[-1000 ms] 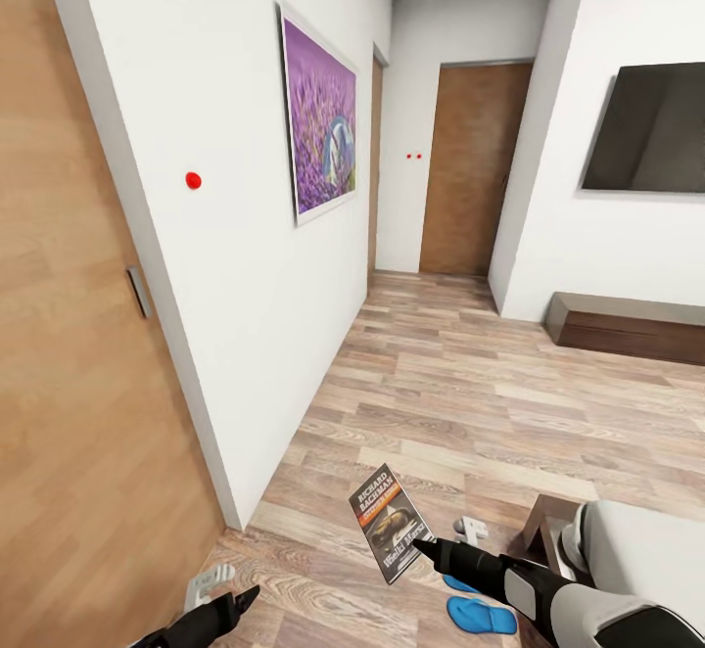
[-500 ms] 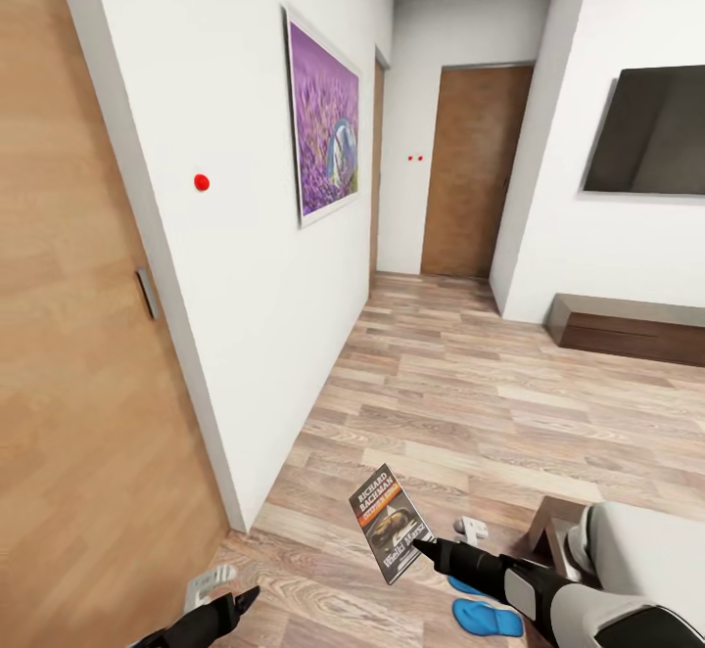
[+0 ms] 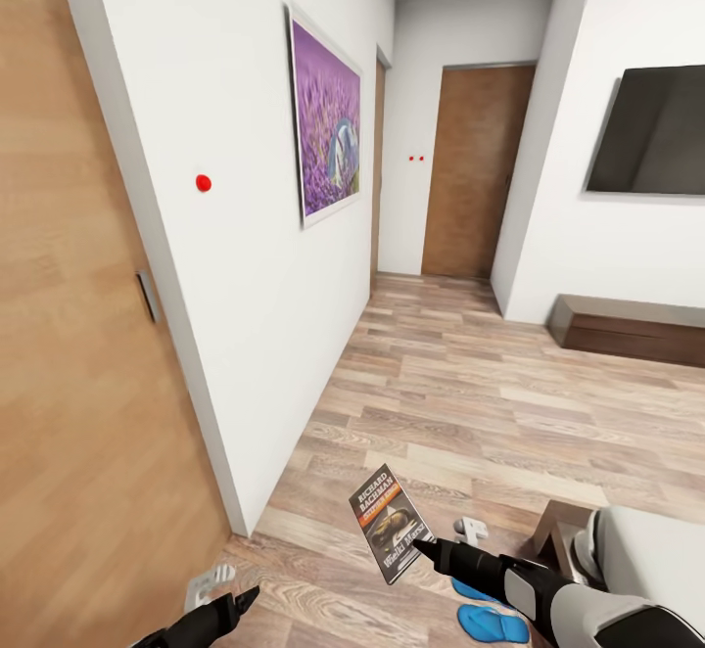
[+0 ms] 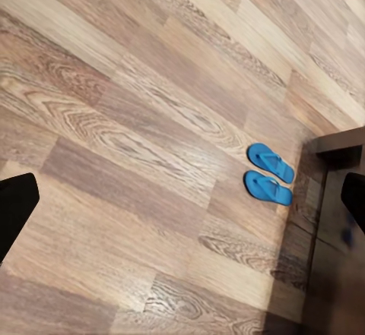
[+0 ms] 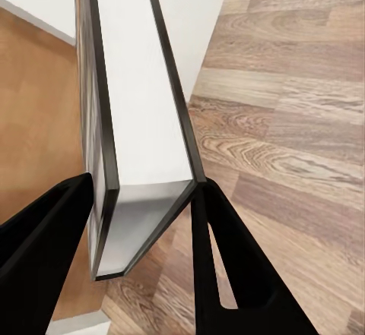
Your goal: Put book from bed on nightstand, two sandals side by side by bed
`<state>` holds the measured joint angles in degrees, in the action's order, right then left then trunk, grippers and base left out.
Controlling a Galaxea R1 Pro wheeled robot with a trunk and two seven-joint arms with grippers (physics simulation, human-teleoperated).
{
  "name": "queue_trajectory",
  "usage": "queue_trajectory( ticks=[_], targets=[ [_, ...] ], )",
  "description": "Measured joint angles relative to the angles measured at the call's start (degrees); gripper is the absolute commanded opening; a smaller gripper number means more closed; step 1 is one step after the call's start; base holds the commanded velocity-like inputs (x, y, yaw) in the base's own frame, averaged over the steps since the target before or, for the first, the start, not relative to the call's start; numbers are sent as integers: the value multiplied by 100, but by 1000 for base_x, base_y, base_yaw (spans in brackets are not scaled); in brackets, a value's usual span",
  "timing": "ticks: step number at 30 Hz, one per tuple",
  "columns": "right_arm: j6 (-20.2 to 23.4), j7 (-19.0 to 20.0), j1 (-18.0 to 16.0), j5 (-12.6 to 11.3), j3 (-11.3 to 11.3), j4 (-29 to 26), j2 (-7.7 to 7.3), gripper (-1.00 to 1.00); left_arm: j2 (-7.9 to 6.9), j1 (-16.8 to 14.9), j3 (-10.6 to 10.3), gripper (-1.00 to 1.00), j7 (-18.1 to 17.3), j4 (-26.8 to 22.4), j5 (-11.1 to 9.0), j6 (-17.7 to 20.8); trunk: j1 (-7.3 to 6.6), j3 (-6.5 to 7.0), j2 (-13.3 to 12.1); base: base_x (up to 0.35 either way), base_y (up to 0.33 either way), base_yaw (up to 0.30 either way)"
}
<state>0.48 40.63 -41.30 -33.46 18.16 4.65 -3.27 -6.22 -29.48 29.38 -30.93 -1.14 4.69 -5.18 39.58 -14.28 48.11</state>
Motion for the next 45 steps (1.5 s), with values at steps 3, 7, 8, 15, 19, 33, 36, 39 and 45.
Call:
queue_trajectory(
  ticks=[3, 7, 8, 15, 19, 33, 36, 39, 45],
  targets=[
    [0, 0, -1, 2, 2, 0, 0, -100, 0, 0, 0, 100, 0, 0, 0, 0, -1, 0, 0, 315, 0, 0],
    [0, 0, -1, 2, 5, 1, 0, -100, 0, 6, 0, 100, 0, 0, 0, 0, -1, 0, 0, 326, 0, 0],
    [0, 0, -1, 2, 6, 1, 0, -100, 0, 7, 0, 100, 0, 0, 0, 1, -1, 0, 0, 320, 0, 0],
    [0, -1, 0, 5, 11, 1, 0, -100, 0, 9, 1, 100, 0, 0, -3, -1, 0, 0, 0, 281, 1, 0],
    [0, -1, 0, 5, 15, 0, 0, -100, 0, 9, 0, 100, 0, 0, 0, 6, 0, 0, 0, 247, 95, 0],
    [0, 0, -1, 2, -1, 0, 0, -100, 6, 9, 0, 100, 0, 0, 0, 8, 2, 0, -1, 69, 16, 0],
    [0, 0, -1, 0, -1, 0, 0, -100, 25, 9, -5, 100, 0, 0, 0, 4, 2, 0, -1, 0, 0, 0],
    [0, 0, -1, -2, -1, 0, 0, -100, 137, 9, -6, 100, 0, 0, 1, 0, 3, 0, -1, 0, 0, 0],
    [0, 0, -1, 0, -2, 0, 0, -100, 484, 9, -11, 100, 0, -4, 10, -8, 3, 0, -1, 0, 0, 0]
  ],
)
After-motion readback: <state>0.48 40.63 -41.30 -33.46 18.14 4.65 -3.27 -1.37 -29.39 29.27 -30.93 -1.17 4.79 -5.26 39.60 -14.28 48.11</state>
